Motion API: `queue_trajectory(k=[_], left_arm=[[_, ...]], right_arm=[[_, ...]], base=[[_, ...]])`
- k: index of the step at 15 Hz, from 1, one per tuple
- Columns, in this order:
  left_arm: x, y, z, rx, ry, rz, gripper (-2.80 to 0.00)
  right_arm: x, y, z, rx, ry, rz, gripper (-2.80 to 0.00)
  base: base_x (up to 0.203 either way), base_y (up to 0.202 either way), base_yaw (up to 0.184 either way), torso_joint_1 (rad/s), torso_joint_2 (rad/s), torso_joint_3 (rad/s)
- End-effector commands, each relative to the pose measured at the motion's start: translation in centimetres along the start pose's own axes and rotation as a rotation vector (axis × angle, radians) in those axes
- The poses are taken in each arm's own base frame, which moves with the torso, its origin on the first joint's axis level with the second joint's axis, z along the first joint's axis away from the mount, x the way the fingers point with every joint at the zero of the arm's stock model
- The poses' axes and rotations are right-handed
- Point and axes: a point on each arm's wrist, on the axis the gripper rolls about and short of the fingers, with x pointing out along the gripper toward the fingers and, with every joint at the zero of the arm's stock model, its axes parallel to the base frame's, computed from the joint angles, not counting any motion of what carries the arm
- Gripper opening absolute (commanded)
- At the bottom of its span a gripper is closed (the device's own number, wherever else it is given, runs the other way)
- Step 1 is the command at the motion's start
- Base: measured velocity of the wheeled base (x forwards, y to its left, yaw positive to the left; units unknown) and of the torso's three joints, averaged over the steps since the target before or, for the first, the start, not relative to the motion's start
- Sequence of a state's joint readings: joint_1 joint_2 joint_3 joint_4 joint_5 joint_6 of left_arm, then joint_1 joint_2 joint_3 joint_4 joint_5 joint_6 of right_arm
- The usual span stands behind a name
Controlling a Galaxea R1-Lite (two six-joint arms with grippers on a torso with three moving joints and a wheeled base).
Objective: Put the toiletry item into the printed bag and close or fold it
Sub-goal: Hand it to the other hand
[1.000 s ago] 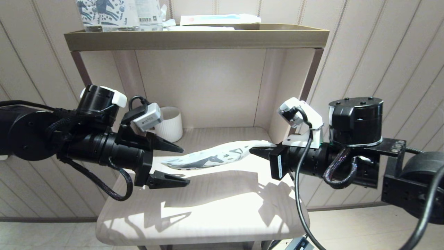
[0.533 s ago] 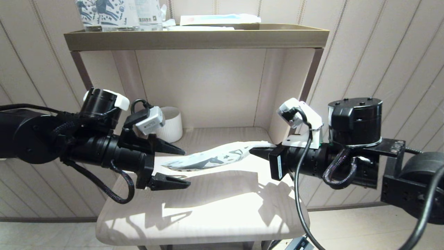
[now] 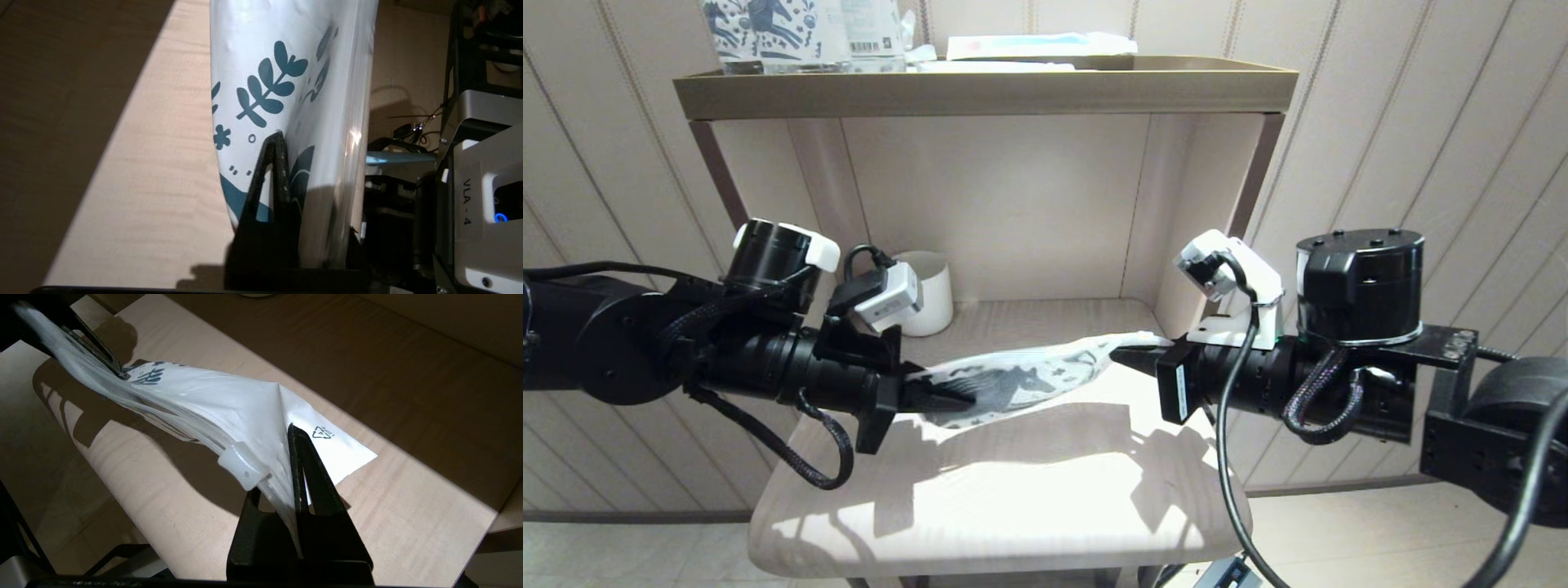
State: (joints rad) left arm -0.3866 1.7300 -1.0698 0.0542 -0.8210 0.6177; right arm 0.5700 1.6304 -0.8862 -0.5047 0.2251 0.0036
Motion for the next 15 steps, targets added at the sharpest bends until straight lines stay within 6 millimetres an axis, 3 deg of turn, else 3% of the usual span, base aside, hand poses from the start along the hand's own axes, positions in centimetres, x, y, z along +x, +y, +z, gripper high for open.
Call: queue_trajectory(k=[1,15], left_arm=[[0.11,-0.05,-0.03,0.002,-0.001,-0.008,-2.8],[0.13,-0.21,0.22,0.009,-0.004,-0.01,-2.8]], right_arm=[[0.08,-0.04,-0.08,0.0,0.001,0.001,-2.8],[-0.1,0.05,-0.83,-0.022,0.024,0.005,-2.8]], base=[[0.0,0.0,0.0,0.0,0.0,0.0],[0.0,0.0,0.0,0.0,0.0,0.0]])
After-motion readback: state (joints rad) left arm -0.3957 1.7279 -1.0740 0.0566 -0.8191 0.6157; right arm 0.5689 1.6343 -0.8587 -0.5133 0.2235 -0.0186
